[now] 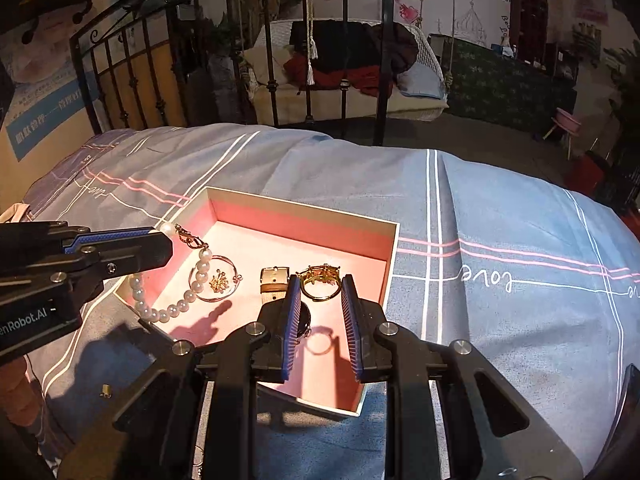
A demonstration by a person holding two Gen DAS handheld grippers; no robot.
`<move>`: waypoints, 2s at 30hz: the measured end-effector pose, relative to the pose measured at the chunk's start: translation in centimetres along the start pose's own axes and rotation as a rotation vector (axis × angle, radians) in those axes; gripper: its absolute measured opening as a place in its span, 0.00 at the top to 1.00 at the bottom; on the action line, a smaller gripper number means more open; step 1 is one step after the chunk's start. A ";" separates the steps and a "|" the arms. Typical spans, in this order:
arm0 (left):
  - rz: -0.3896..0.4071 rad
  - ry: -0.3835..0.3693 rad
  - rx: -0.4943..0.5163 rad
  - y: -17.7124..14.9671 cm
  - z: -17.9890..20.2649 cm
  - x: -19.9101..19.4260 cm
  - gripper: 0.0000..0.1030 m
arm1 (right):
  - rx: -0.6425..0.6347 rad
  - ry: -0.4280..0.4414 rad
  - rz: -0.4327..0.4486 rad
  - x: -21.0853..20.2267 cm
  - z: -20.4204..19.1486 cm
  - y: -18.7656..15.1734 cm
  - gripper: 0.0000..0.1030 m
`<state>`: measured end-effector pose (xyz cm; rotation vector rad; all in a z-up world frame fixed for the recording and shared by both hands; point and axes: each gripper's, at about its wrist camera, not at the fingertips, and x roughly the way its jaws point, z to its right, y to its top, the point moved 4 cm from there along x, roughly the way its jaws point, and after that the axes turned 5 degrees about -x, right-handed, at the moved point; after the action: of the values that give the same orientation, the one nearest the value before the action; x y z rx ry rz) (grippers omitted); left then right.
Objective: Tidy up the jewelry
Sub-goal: 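Carry the gold ring into the box and open the right tool while the left drops the pearl bracelet there, then withdraw both open tools from the box toward the silver rings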
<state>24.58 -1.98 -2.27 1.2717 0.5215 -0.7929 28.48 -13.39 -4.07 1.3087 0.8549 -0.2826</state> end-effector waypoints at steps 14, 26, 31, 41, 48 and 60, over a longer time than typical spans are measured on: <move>-0.043 0.030 0.007 -0.2 -0.4 2.4 0.91 | 0.005 0.023 -0.061 3.0 0.1 -1.0 0.79; -0.070 0.106 0.027 -0.9 -1.4 3.7 0.91 | -0.015 0.016 -0.082 3.6 -0.4 -1.1 0.79; -0.068 0.111 0.034 -0.9 -1.6 3.4 0.91 | -0.033 0.006 -0.083 3.2 -0.8 -1.1 0.79; 0.030 0.076 0.022 -0.8 -1.7 -1.3 0.44 | -0.033 -0.051 -0.015 -1.0 -1.3 -1.6 0.42; 0.059 0.055 0.007 -5.3 -3.0 -5.4 0.33 | 0.030 0.003 0.036 -5.7 -2.9 -6.7 0.22; -0.038 0.098 -0.001 -13.1 -5.1 -4.2 0.33 | 0.053 0.076 -0.017 -6.9 -5.9 -13.5 0.20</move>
<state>12.22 2.67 -8.70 1.3081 0.6260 -0.7645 13.08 -13.57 -9.24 1.3695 0.9281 -0.2720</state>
